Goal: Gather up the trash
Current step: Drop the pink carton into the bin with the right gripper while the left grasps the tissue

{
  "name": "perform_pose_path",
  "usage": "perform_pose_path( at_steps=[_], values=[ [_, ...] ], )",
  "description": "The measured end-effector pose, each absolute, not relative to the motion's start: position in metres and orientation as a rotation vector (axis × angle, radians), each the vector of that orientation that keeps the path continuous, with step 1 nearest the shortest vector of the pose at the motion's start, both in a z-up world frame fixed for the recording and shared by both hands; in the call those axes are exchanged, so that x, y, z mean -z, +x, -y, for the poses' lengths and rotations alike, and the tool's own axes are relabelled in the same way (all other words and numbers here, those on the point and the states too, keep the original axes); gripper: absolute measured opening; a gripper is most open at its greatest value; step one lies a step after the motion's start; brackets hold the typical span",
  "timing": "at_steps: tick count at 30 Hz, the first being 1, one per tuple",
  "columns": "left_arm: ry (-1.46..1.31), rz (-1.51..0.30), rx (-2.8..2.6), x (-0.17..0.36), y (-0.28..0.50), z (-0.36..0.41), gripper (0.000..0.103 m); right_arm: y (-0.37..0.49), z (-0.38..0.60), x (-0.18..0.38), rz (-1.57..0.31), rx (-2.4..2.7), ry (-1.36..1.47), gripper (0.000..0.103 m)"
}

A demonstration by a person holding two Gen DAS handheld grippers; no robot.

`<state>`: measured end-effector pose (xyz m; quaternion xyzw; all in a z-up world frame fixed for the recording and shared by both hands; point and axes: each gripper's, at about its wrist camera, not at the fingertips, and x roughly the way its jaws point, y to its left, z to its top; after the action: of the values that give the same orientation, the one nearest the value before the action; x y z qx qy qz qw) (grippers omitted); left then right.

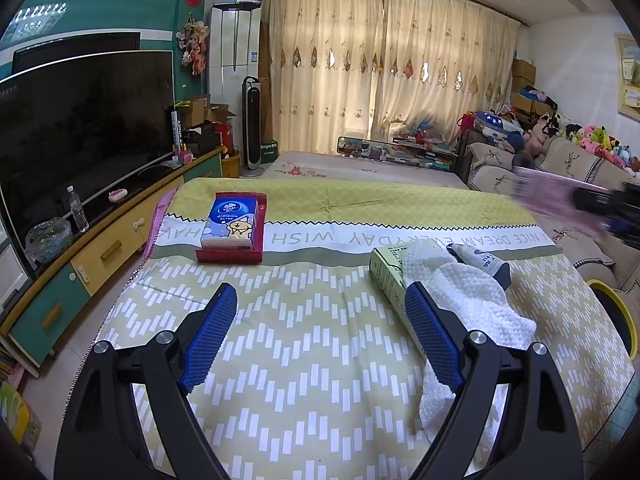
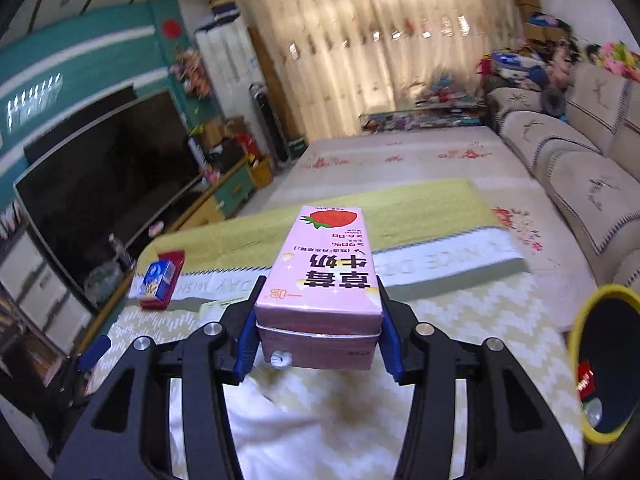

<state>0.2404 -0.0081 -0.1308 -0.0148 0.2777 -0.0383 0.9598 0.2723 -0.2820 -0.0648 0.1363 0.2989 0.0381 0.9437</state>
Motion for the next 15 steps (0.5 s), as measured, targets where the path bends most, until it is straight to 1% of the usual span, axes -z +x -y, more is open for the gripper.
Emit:
perform_pose_path(
  at_steps=[5,10,15],
  values=[
    [-0.021,-0.554,0.081,0.131,0.240,0.011,0.085,0.224,0.357,0.073,-0.606,0.110,0.311,0.048],
    [-0.010,-0.550,0.082,0.130,0.238,0.013,0.085,0.187,0.436,0.099,-0.648,0.329,0.379,0.048],
    [0.004,-0.547,0.082,0.129,0.235,0.017,0.085,0.171,0.487,0.128,-0.699,0.461,0.446,0.049]
  ],
)
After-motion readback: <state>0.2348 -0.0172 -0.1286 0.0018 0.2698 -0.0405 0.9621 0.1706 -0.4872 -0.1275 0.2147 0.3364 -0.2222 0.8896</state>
